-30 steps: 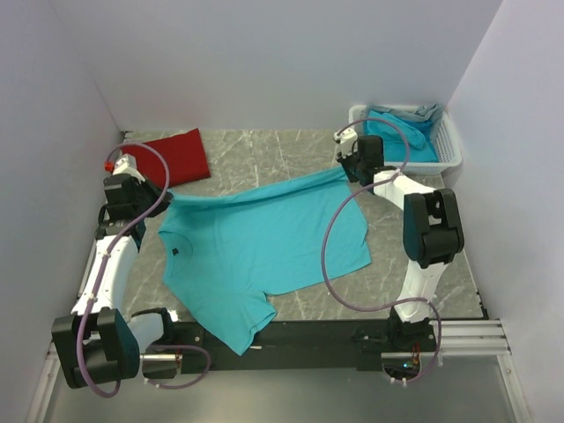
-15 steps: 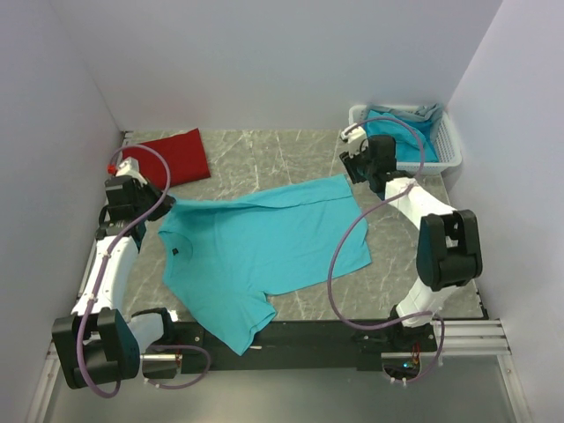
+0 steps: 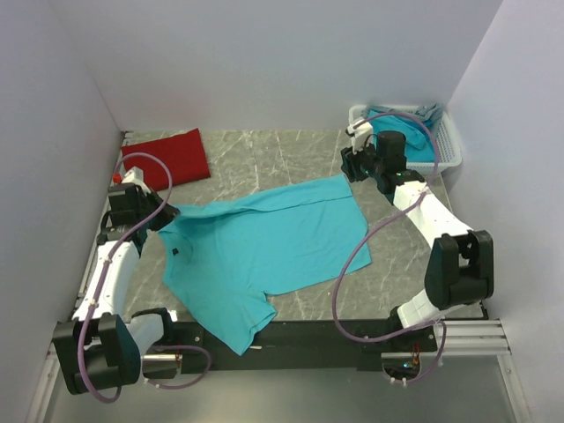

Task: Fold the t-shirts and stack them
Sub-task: Fold the tshirt

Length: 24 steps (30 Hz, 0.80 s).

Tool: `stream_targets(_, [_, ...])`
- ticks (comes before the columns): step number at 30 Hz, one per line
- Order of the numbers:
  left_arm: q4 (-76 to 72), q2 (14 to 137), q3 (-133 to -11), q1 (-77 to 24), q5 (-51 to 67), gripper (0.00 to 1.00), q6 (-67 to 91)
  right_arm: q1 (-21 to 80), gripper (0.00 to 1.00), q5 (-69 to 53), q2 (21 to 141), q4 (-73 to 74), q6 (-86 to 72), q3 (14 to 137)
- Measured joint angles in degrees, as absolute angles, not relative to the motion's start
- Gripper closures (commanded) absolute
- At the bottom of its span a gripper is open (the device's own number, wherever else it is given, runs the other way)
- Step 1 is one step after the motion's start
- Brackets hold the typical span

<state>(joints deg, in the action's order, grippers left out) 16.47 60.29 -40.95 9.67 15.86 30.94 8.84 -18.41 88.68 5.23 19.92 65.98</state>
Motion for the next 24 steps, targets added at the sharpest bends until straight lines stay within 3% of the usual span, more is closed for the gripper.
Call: stream_targets(24, [20.21, 55.90, -39.18, 4.47, 16.14, 0.99, 34.76, 8.78, 0.49, -22.68, 86.15, 5.21, 17.34, 65.01])
